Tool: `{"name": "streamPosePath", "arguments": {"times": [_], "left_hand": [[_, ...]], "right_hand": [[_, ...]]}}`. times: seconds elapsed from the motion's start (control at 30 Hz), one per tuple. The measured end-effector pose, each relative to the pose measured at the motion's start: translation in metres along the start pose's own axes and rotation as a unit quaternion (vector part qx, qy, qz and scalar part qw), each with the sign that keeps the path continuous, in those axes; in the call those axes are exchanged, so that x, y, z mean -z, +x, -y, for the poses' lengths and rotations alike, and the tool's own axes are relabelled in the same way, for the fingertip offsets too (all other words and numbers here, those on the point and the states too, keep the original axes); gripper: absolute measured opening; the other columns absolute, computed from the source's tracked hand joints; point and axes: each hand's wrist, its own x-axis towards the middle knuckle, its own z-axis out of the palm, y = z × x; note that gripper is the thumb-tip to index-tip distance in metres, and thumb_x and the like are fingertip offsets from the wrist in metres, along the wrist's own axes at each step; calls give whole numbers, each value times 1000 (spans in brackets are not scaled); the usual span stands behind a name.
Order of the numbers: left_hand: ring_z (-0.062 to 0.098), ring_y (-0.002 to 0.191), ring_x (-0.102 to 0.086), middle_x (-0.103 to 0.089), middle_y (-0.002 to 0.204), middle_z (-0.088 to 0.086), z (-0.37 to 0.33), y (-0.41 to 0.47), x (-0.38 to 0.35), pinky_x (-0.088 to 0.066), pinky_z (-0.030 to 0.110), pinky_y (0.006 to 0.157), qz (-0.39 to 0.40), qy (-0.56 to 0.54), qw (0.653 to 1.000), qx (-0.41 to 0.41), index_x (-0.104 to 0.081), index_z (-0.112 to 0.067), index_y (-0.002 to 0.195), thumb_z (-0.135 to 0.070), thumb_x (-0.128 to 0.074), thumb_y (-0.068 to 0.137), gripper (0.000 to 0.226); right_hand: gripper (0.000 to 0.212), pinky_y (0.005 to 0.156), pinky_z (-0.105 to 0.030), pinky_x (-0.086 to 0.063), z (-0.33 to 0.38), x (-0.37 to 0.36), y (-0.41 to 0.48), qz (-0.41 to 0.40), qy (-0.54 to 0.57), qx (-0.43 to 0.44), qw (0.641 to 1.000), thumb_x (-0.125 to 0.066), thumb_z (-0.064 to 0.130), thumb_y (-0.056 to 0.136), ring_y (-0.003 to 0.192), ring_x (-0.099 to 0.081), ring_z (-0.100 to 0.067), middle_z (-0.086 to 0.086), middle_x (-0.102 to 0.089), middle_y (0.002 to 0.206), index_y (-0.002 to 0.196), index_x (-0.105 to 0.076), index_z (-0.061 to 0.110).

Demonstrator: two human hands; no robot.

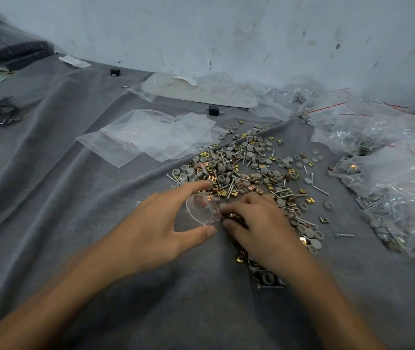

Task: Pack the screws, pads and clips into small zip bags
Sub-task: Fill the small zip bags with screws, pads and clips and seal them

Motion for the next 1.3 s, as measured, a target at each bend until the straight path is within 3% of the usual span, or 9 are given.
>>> {"name": "streamPosePath", "arguments": {"times": [0.27,0.4,0.5,0.63,0.73,0.83,1.03,1.13,1.3], "left_hand": [[-8,136,-41,-48,148,-26,1,-1,1,-36,23,112,3,0,1000,-3,-39,-42,149,-59,-71,84,75],[-7,137,-41,-47,148,-26,1,0,1,-37,29,114,3,-2,1000,-5,-38,-43,149,-60,-71,81,78],[-3,139,-40,-44,150,-26,2,1,-1,-37,32,115,12,11,1000,-4,-36,-41,151,-62,-69,80,81],[-7,132,-46,-51,145,-25,1,3,-1,-40,27,112,7,-3,1000,-14,-39,-39,150,-57,-72,82,78],[-8,116,-59,-68,122,-21,1,5,9,-45,13,98,-35,-96,995,-11,-50,-32,144,-54,-69,79,71],[2,108,-68,-73,118,-13,7,9,31,-52,19,90,-78,-259,962,45,-57,-32,135,-50,-72,84,56],[13,98,-70,-72,114,0,22,14,65,-58,32,81,-137,-548,820,92,-64,-14,121,-41,-59,93,40],[13,103,-67,-70,114,0,31,14,72,-57,31,86,-151,-536,825,98,-64,-14,122,-45,-57,92,44],[13,102,-67,-73,112,-1,36,11,78,-55,27,86,-172,-473,860,82,-71,-20,115,-50,-74,83,44]], "right_hand": [[19,91,-29,-36,0,2,2,-32,-22,-15,999,-55,39,102,113,-44,-11,12,-56,114,115,-67,32],[5,77,-22,-43,-1,11,0,-88,136,-5,987,-62,37,98,93,-52,-2,20,-55,98,98,-66,34],[5,59,-25,-53,5,15,-4,-76,308,8,948,-66,35,96,77,-61,-11,7,-65,92,97,-71,35],[18,76,-27,-56,11,16,-7,-22,371,58,926,-68,31,95,91,-68,-12,8,-71,103,110,-76,37],[21,63,-25,-52,10,16,-7,-33,399,50,915,-65,30,97,76,-64,-5,9,-72,89,113,-74,40],[20,60,-15,-45,1,20,-6,-80,402,18,912,-65,24,99,68,-57,3,10,-68,77,106,-75,40],[18,61,-16,-47,-7,26,-6,-88,389,8,917,-64,24,99,69,-58,0,3,-70,81,103,-76,37],[17,57,-11,-43,-11,28,-6,-98,368,7,925,-63,22,99,65,-55,1,2,-69,79,104,-76,34],[15,67,-26,-49,-30,32,-3,-101,247,-20,963,-63,26,98,80,-62,-8,10,-68,88,105,-72,36]]}}
